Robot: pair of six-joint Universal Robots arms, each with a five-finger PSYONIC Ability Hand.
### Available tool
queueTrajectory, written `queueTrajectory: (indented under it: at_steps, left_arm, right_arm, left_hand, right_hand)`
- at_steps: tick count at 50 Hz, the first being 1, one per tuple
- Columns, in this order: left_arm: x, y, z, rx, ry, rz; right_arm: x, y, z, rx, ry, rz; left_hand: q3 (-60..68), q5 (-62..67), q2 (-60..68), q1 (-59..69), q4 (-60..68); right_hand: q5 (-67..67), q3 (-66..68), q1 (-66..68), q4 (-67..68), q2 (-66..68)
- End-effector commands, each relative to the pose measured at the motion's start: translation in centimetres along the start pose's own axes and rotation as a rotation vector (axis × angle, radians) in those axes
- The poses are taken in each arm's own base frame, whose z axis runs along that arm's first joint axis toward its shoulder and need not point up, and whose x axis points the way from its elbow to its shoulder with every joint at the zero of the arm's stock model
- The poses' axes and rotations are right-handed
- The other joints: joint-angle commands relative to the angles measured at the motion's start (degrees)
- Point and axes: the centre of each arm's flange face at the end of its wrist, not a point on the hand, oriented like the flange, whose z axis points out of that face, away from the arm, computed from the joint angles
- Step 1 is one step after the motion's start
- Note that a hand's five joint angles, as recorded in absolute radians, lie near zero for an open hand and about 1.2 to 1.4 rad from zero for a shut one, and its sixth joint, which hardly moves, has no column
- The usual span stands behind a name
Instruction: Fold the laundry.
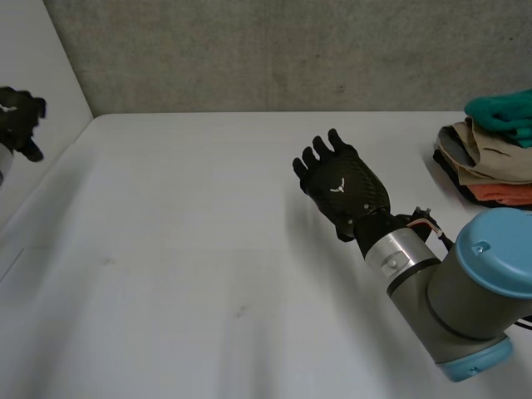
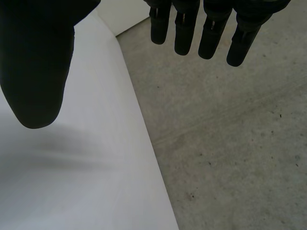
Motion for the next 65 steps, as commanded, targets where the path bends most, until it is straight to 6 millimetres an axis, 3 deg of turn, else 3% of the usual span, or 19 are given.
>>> queueTrajectory:
  at_steps: [1, 4, 8, 14, 16, 18, 19, 22, 23, 26, 28, 31, 40, 44, 65]
  left_arm:
    - [-1.9, -0.1, 0.4, 0.031, -0.077, 0.002]
    - [-1.9, -0.3, 0.3, 0.032, -0.072, 0.002]
    - [-1.7, -2.1, -0.1, 0.053, -0.064, -0.01]
    - [0.5, -8.9, -3.1, 0.106, 0.028, -0.156]
    - [1.8, -12.4, -5.3, 0.118, 0.086, -0.273]
    - [2.8, -14.6, -7.2, 0.111, 0.127, -0.362]
    - [3.9, -16.5, -9.2, 0.091, 0.172, -0.449]
    - [5.3, -18.9, -12.6, 0.048, 0.231, -0.57]
    - [6.2, -20.0, -14.9, 0.009, 0.262, -0.634]
    - [6.9, -21.8, -18.7, -0.013, 0.29, -0.69]
    - [7.1, -22.6, -20.0, 0.007, 0.299, -0.692]
    - [7.6, -23.1, -21.5, 0.023, 0.315, -0.667]
    - [8.8, -21.4, -22.5, -0.037, 0.342, -0.591]
    - [9.1, -21.5, -23.5, -0.025, 0.363, -0.587]
    - [7.7, -20.7, -21.8, -0.006, 0.281, -0.603]
  right_arm:
    - [0.7, -0.7, 0.1, 0.004, 0.027, 0.045]
    - [1.3, -1.1, 0.1, -0.001, 0.037, 0.09]
    - [2.4, -1.8, 0.1, -0.022, 0.052, 0.169]
    - [8.1, -4.6, -0.7, -0.09, 0.163, 0.365]
    - [10.2, -5.4, -1.2, -0.132, 0.194, 0.442]
    - [11.5, -5.5, -1.7, -0.177, 0.204, 0.495]
    - [12.4, -5.3, -2.0, -0.22, 0.213, 0.544]
    - [13.3, -4.7, -2.7, -0.296, 0.218, 0.614]
    - [13.7, -4.0, -3.1, -0.343, 0.228, 0.654]
    - [14.1, -3.5, -3.4, -0.37, 0.244, 0.69]
    - [14.4, -2.9, -3.5, -0.371, 0.263, 0.685]
    - [14.5, -2.3, -3.7, -0.369, 0.28, 0.655]
    - [15.1, -0.7, -3.5, -0.313, 0.344, 0.54]
    - [15.2, -0.7, -3.3, -0.284, 0.358, 0.542]
    - [14.9, -1.0, -2.9, -0.263, 0.338, 0.581]
  left_hand:
    - [5.79, 5.87, 5.76, 5.76, 5.58]
    - [5.62, 5.7, 5.59, 5.59, 5.42]
    - [3.27, 3.35, 3.24, 3.24, 3.07]
    - [-6.31, -6.23, -6.34, -6.34, -6.52]
    - [-12.17, -12.09, -12.2, -12.2, -12.38]
    - [-14.89, -14.81, -14.92, -14.92, -15.09]
    - [-16.57, -16.49, -16.59, -16.6, -16.77]
    - [-19.27, -19.19, -19.3, -19.3, -19.47]
    - [-21.11, -21.03, -21.13, -21.14, -21.31]
    - [-22.18, -22.1, -22.2, -22.21, -22.38]
    - [-22.18, -22.1, -22.2, -22.21, -22.38]
    - [-22.18, -22.1, -22.2, -22.21, -22.38]
    - [-22.18, -22.1, -22.2, -22.21, -22.38]
    - [-22.18, -22.1, -22.2, -22.21, -22.38]
    - [-22.18, -22.1, -22.2, -22.21, -22.38]
  right_hand:
    - [3.31, 3.62, 4.46, 3.81, 4.41]
    - [1.3, 1.61, 2.45, 1.8, 2.4]
    - [-7.26, -6.95, -6.11, -6.76, -6.16]
    - [-7.79, -7.48, -6.64, -7.29, -6.69]
    - [-7.79, -7.48, -6.64, -7.29, -6.69]
    - [-7.79, -7.48, -6.64, -7.29, -6.69]
    - [-7.79, -7.48, -6.64, -7.29, -6.69]
    - [-7.79, -7.48, -6.64, -7.29, -6.69]
    - [-7.79, -7.48, -6.64, -7.29, -6.69]
    - [-7.79, -7.48, -6.64, -7.29, -6.69]
    - [-7.79, -7.48, -6.64, -7.29, -6.69]
    - [-7.79, -7.48, -6.64, -7.29, -6.69]
    - [-7.79, -7.48, -6.64, -7.29, -6.69]
    - [-7.79, -7.48, -6.64, -7.29, -6.69]
    - [-7.79, -7.48, -6.64, -7.29, -6.69]
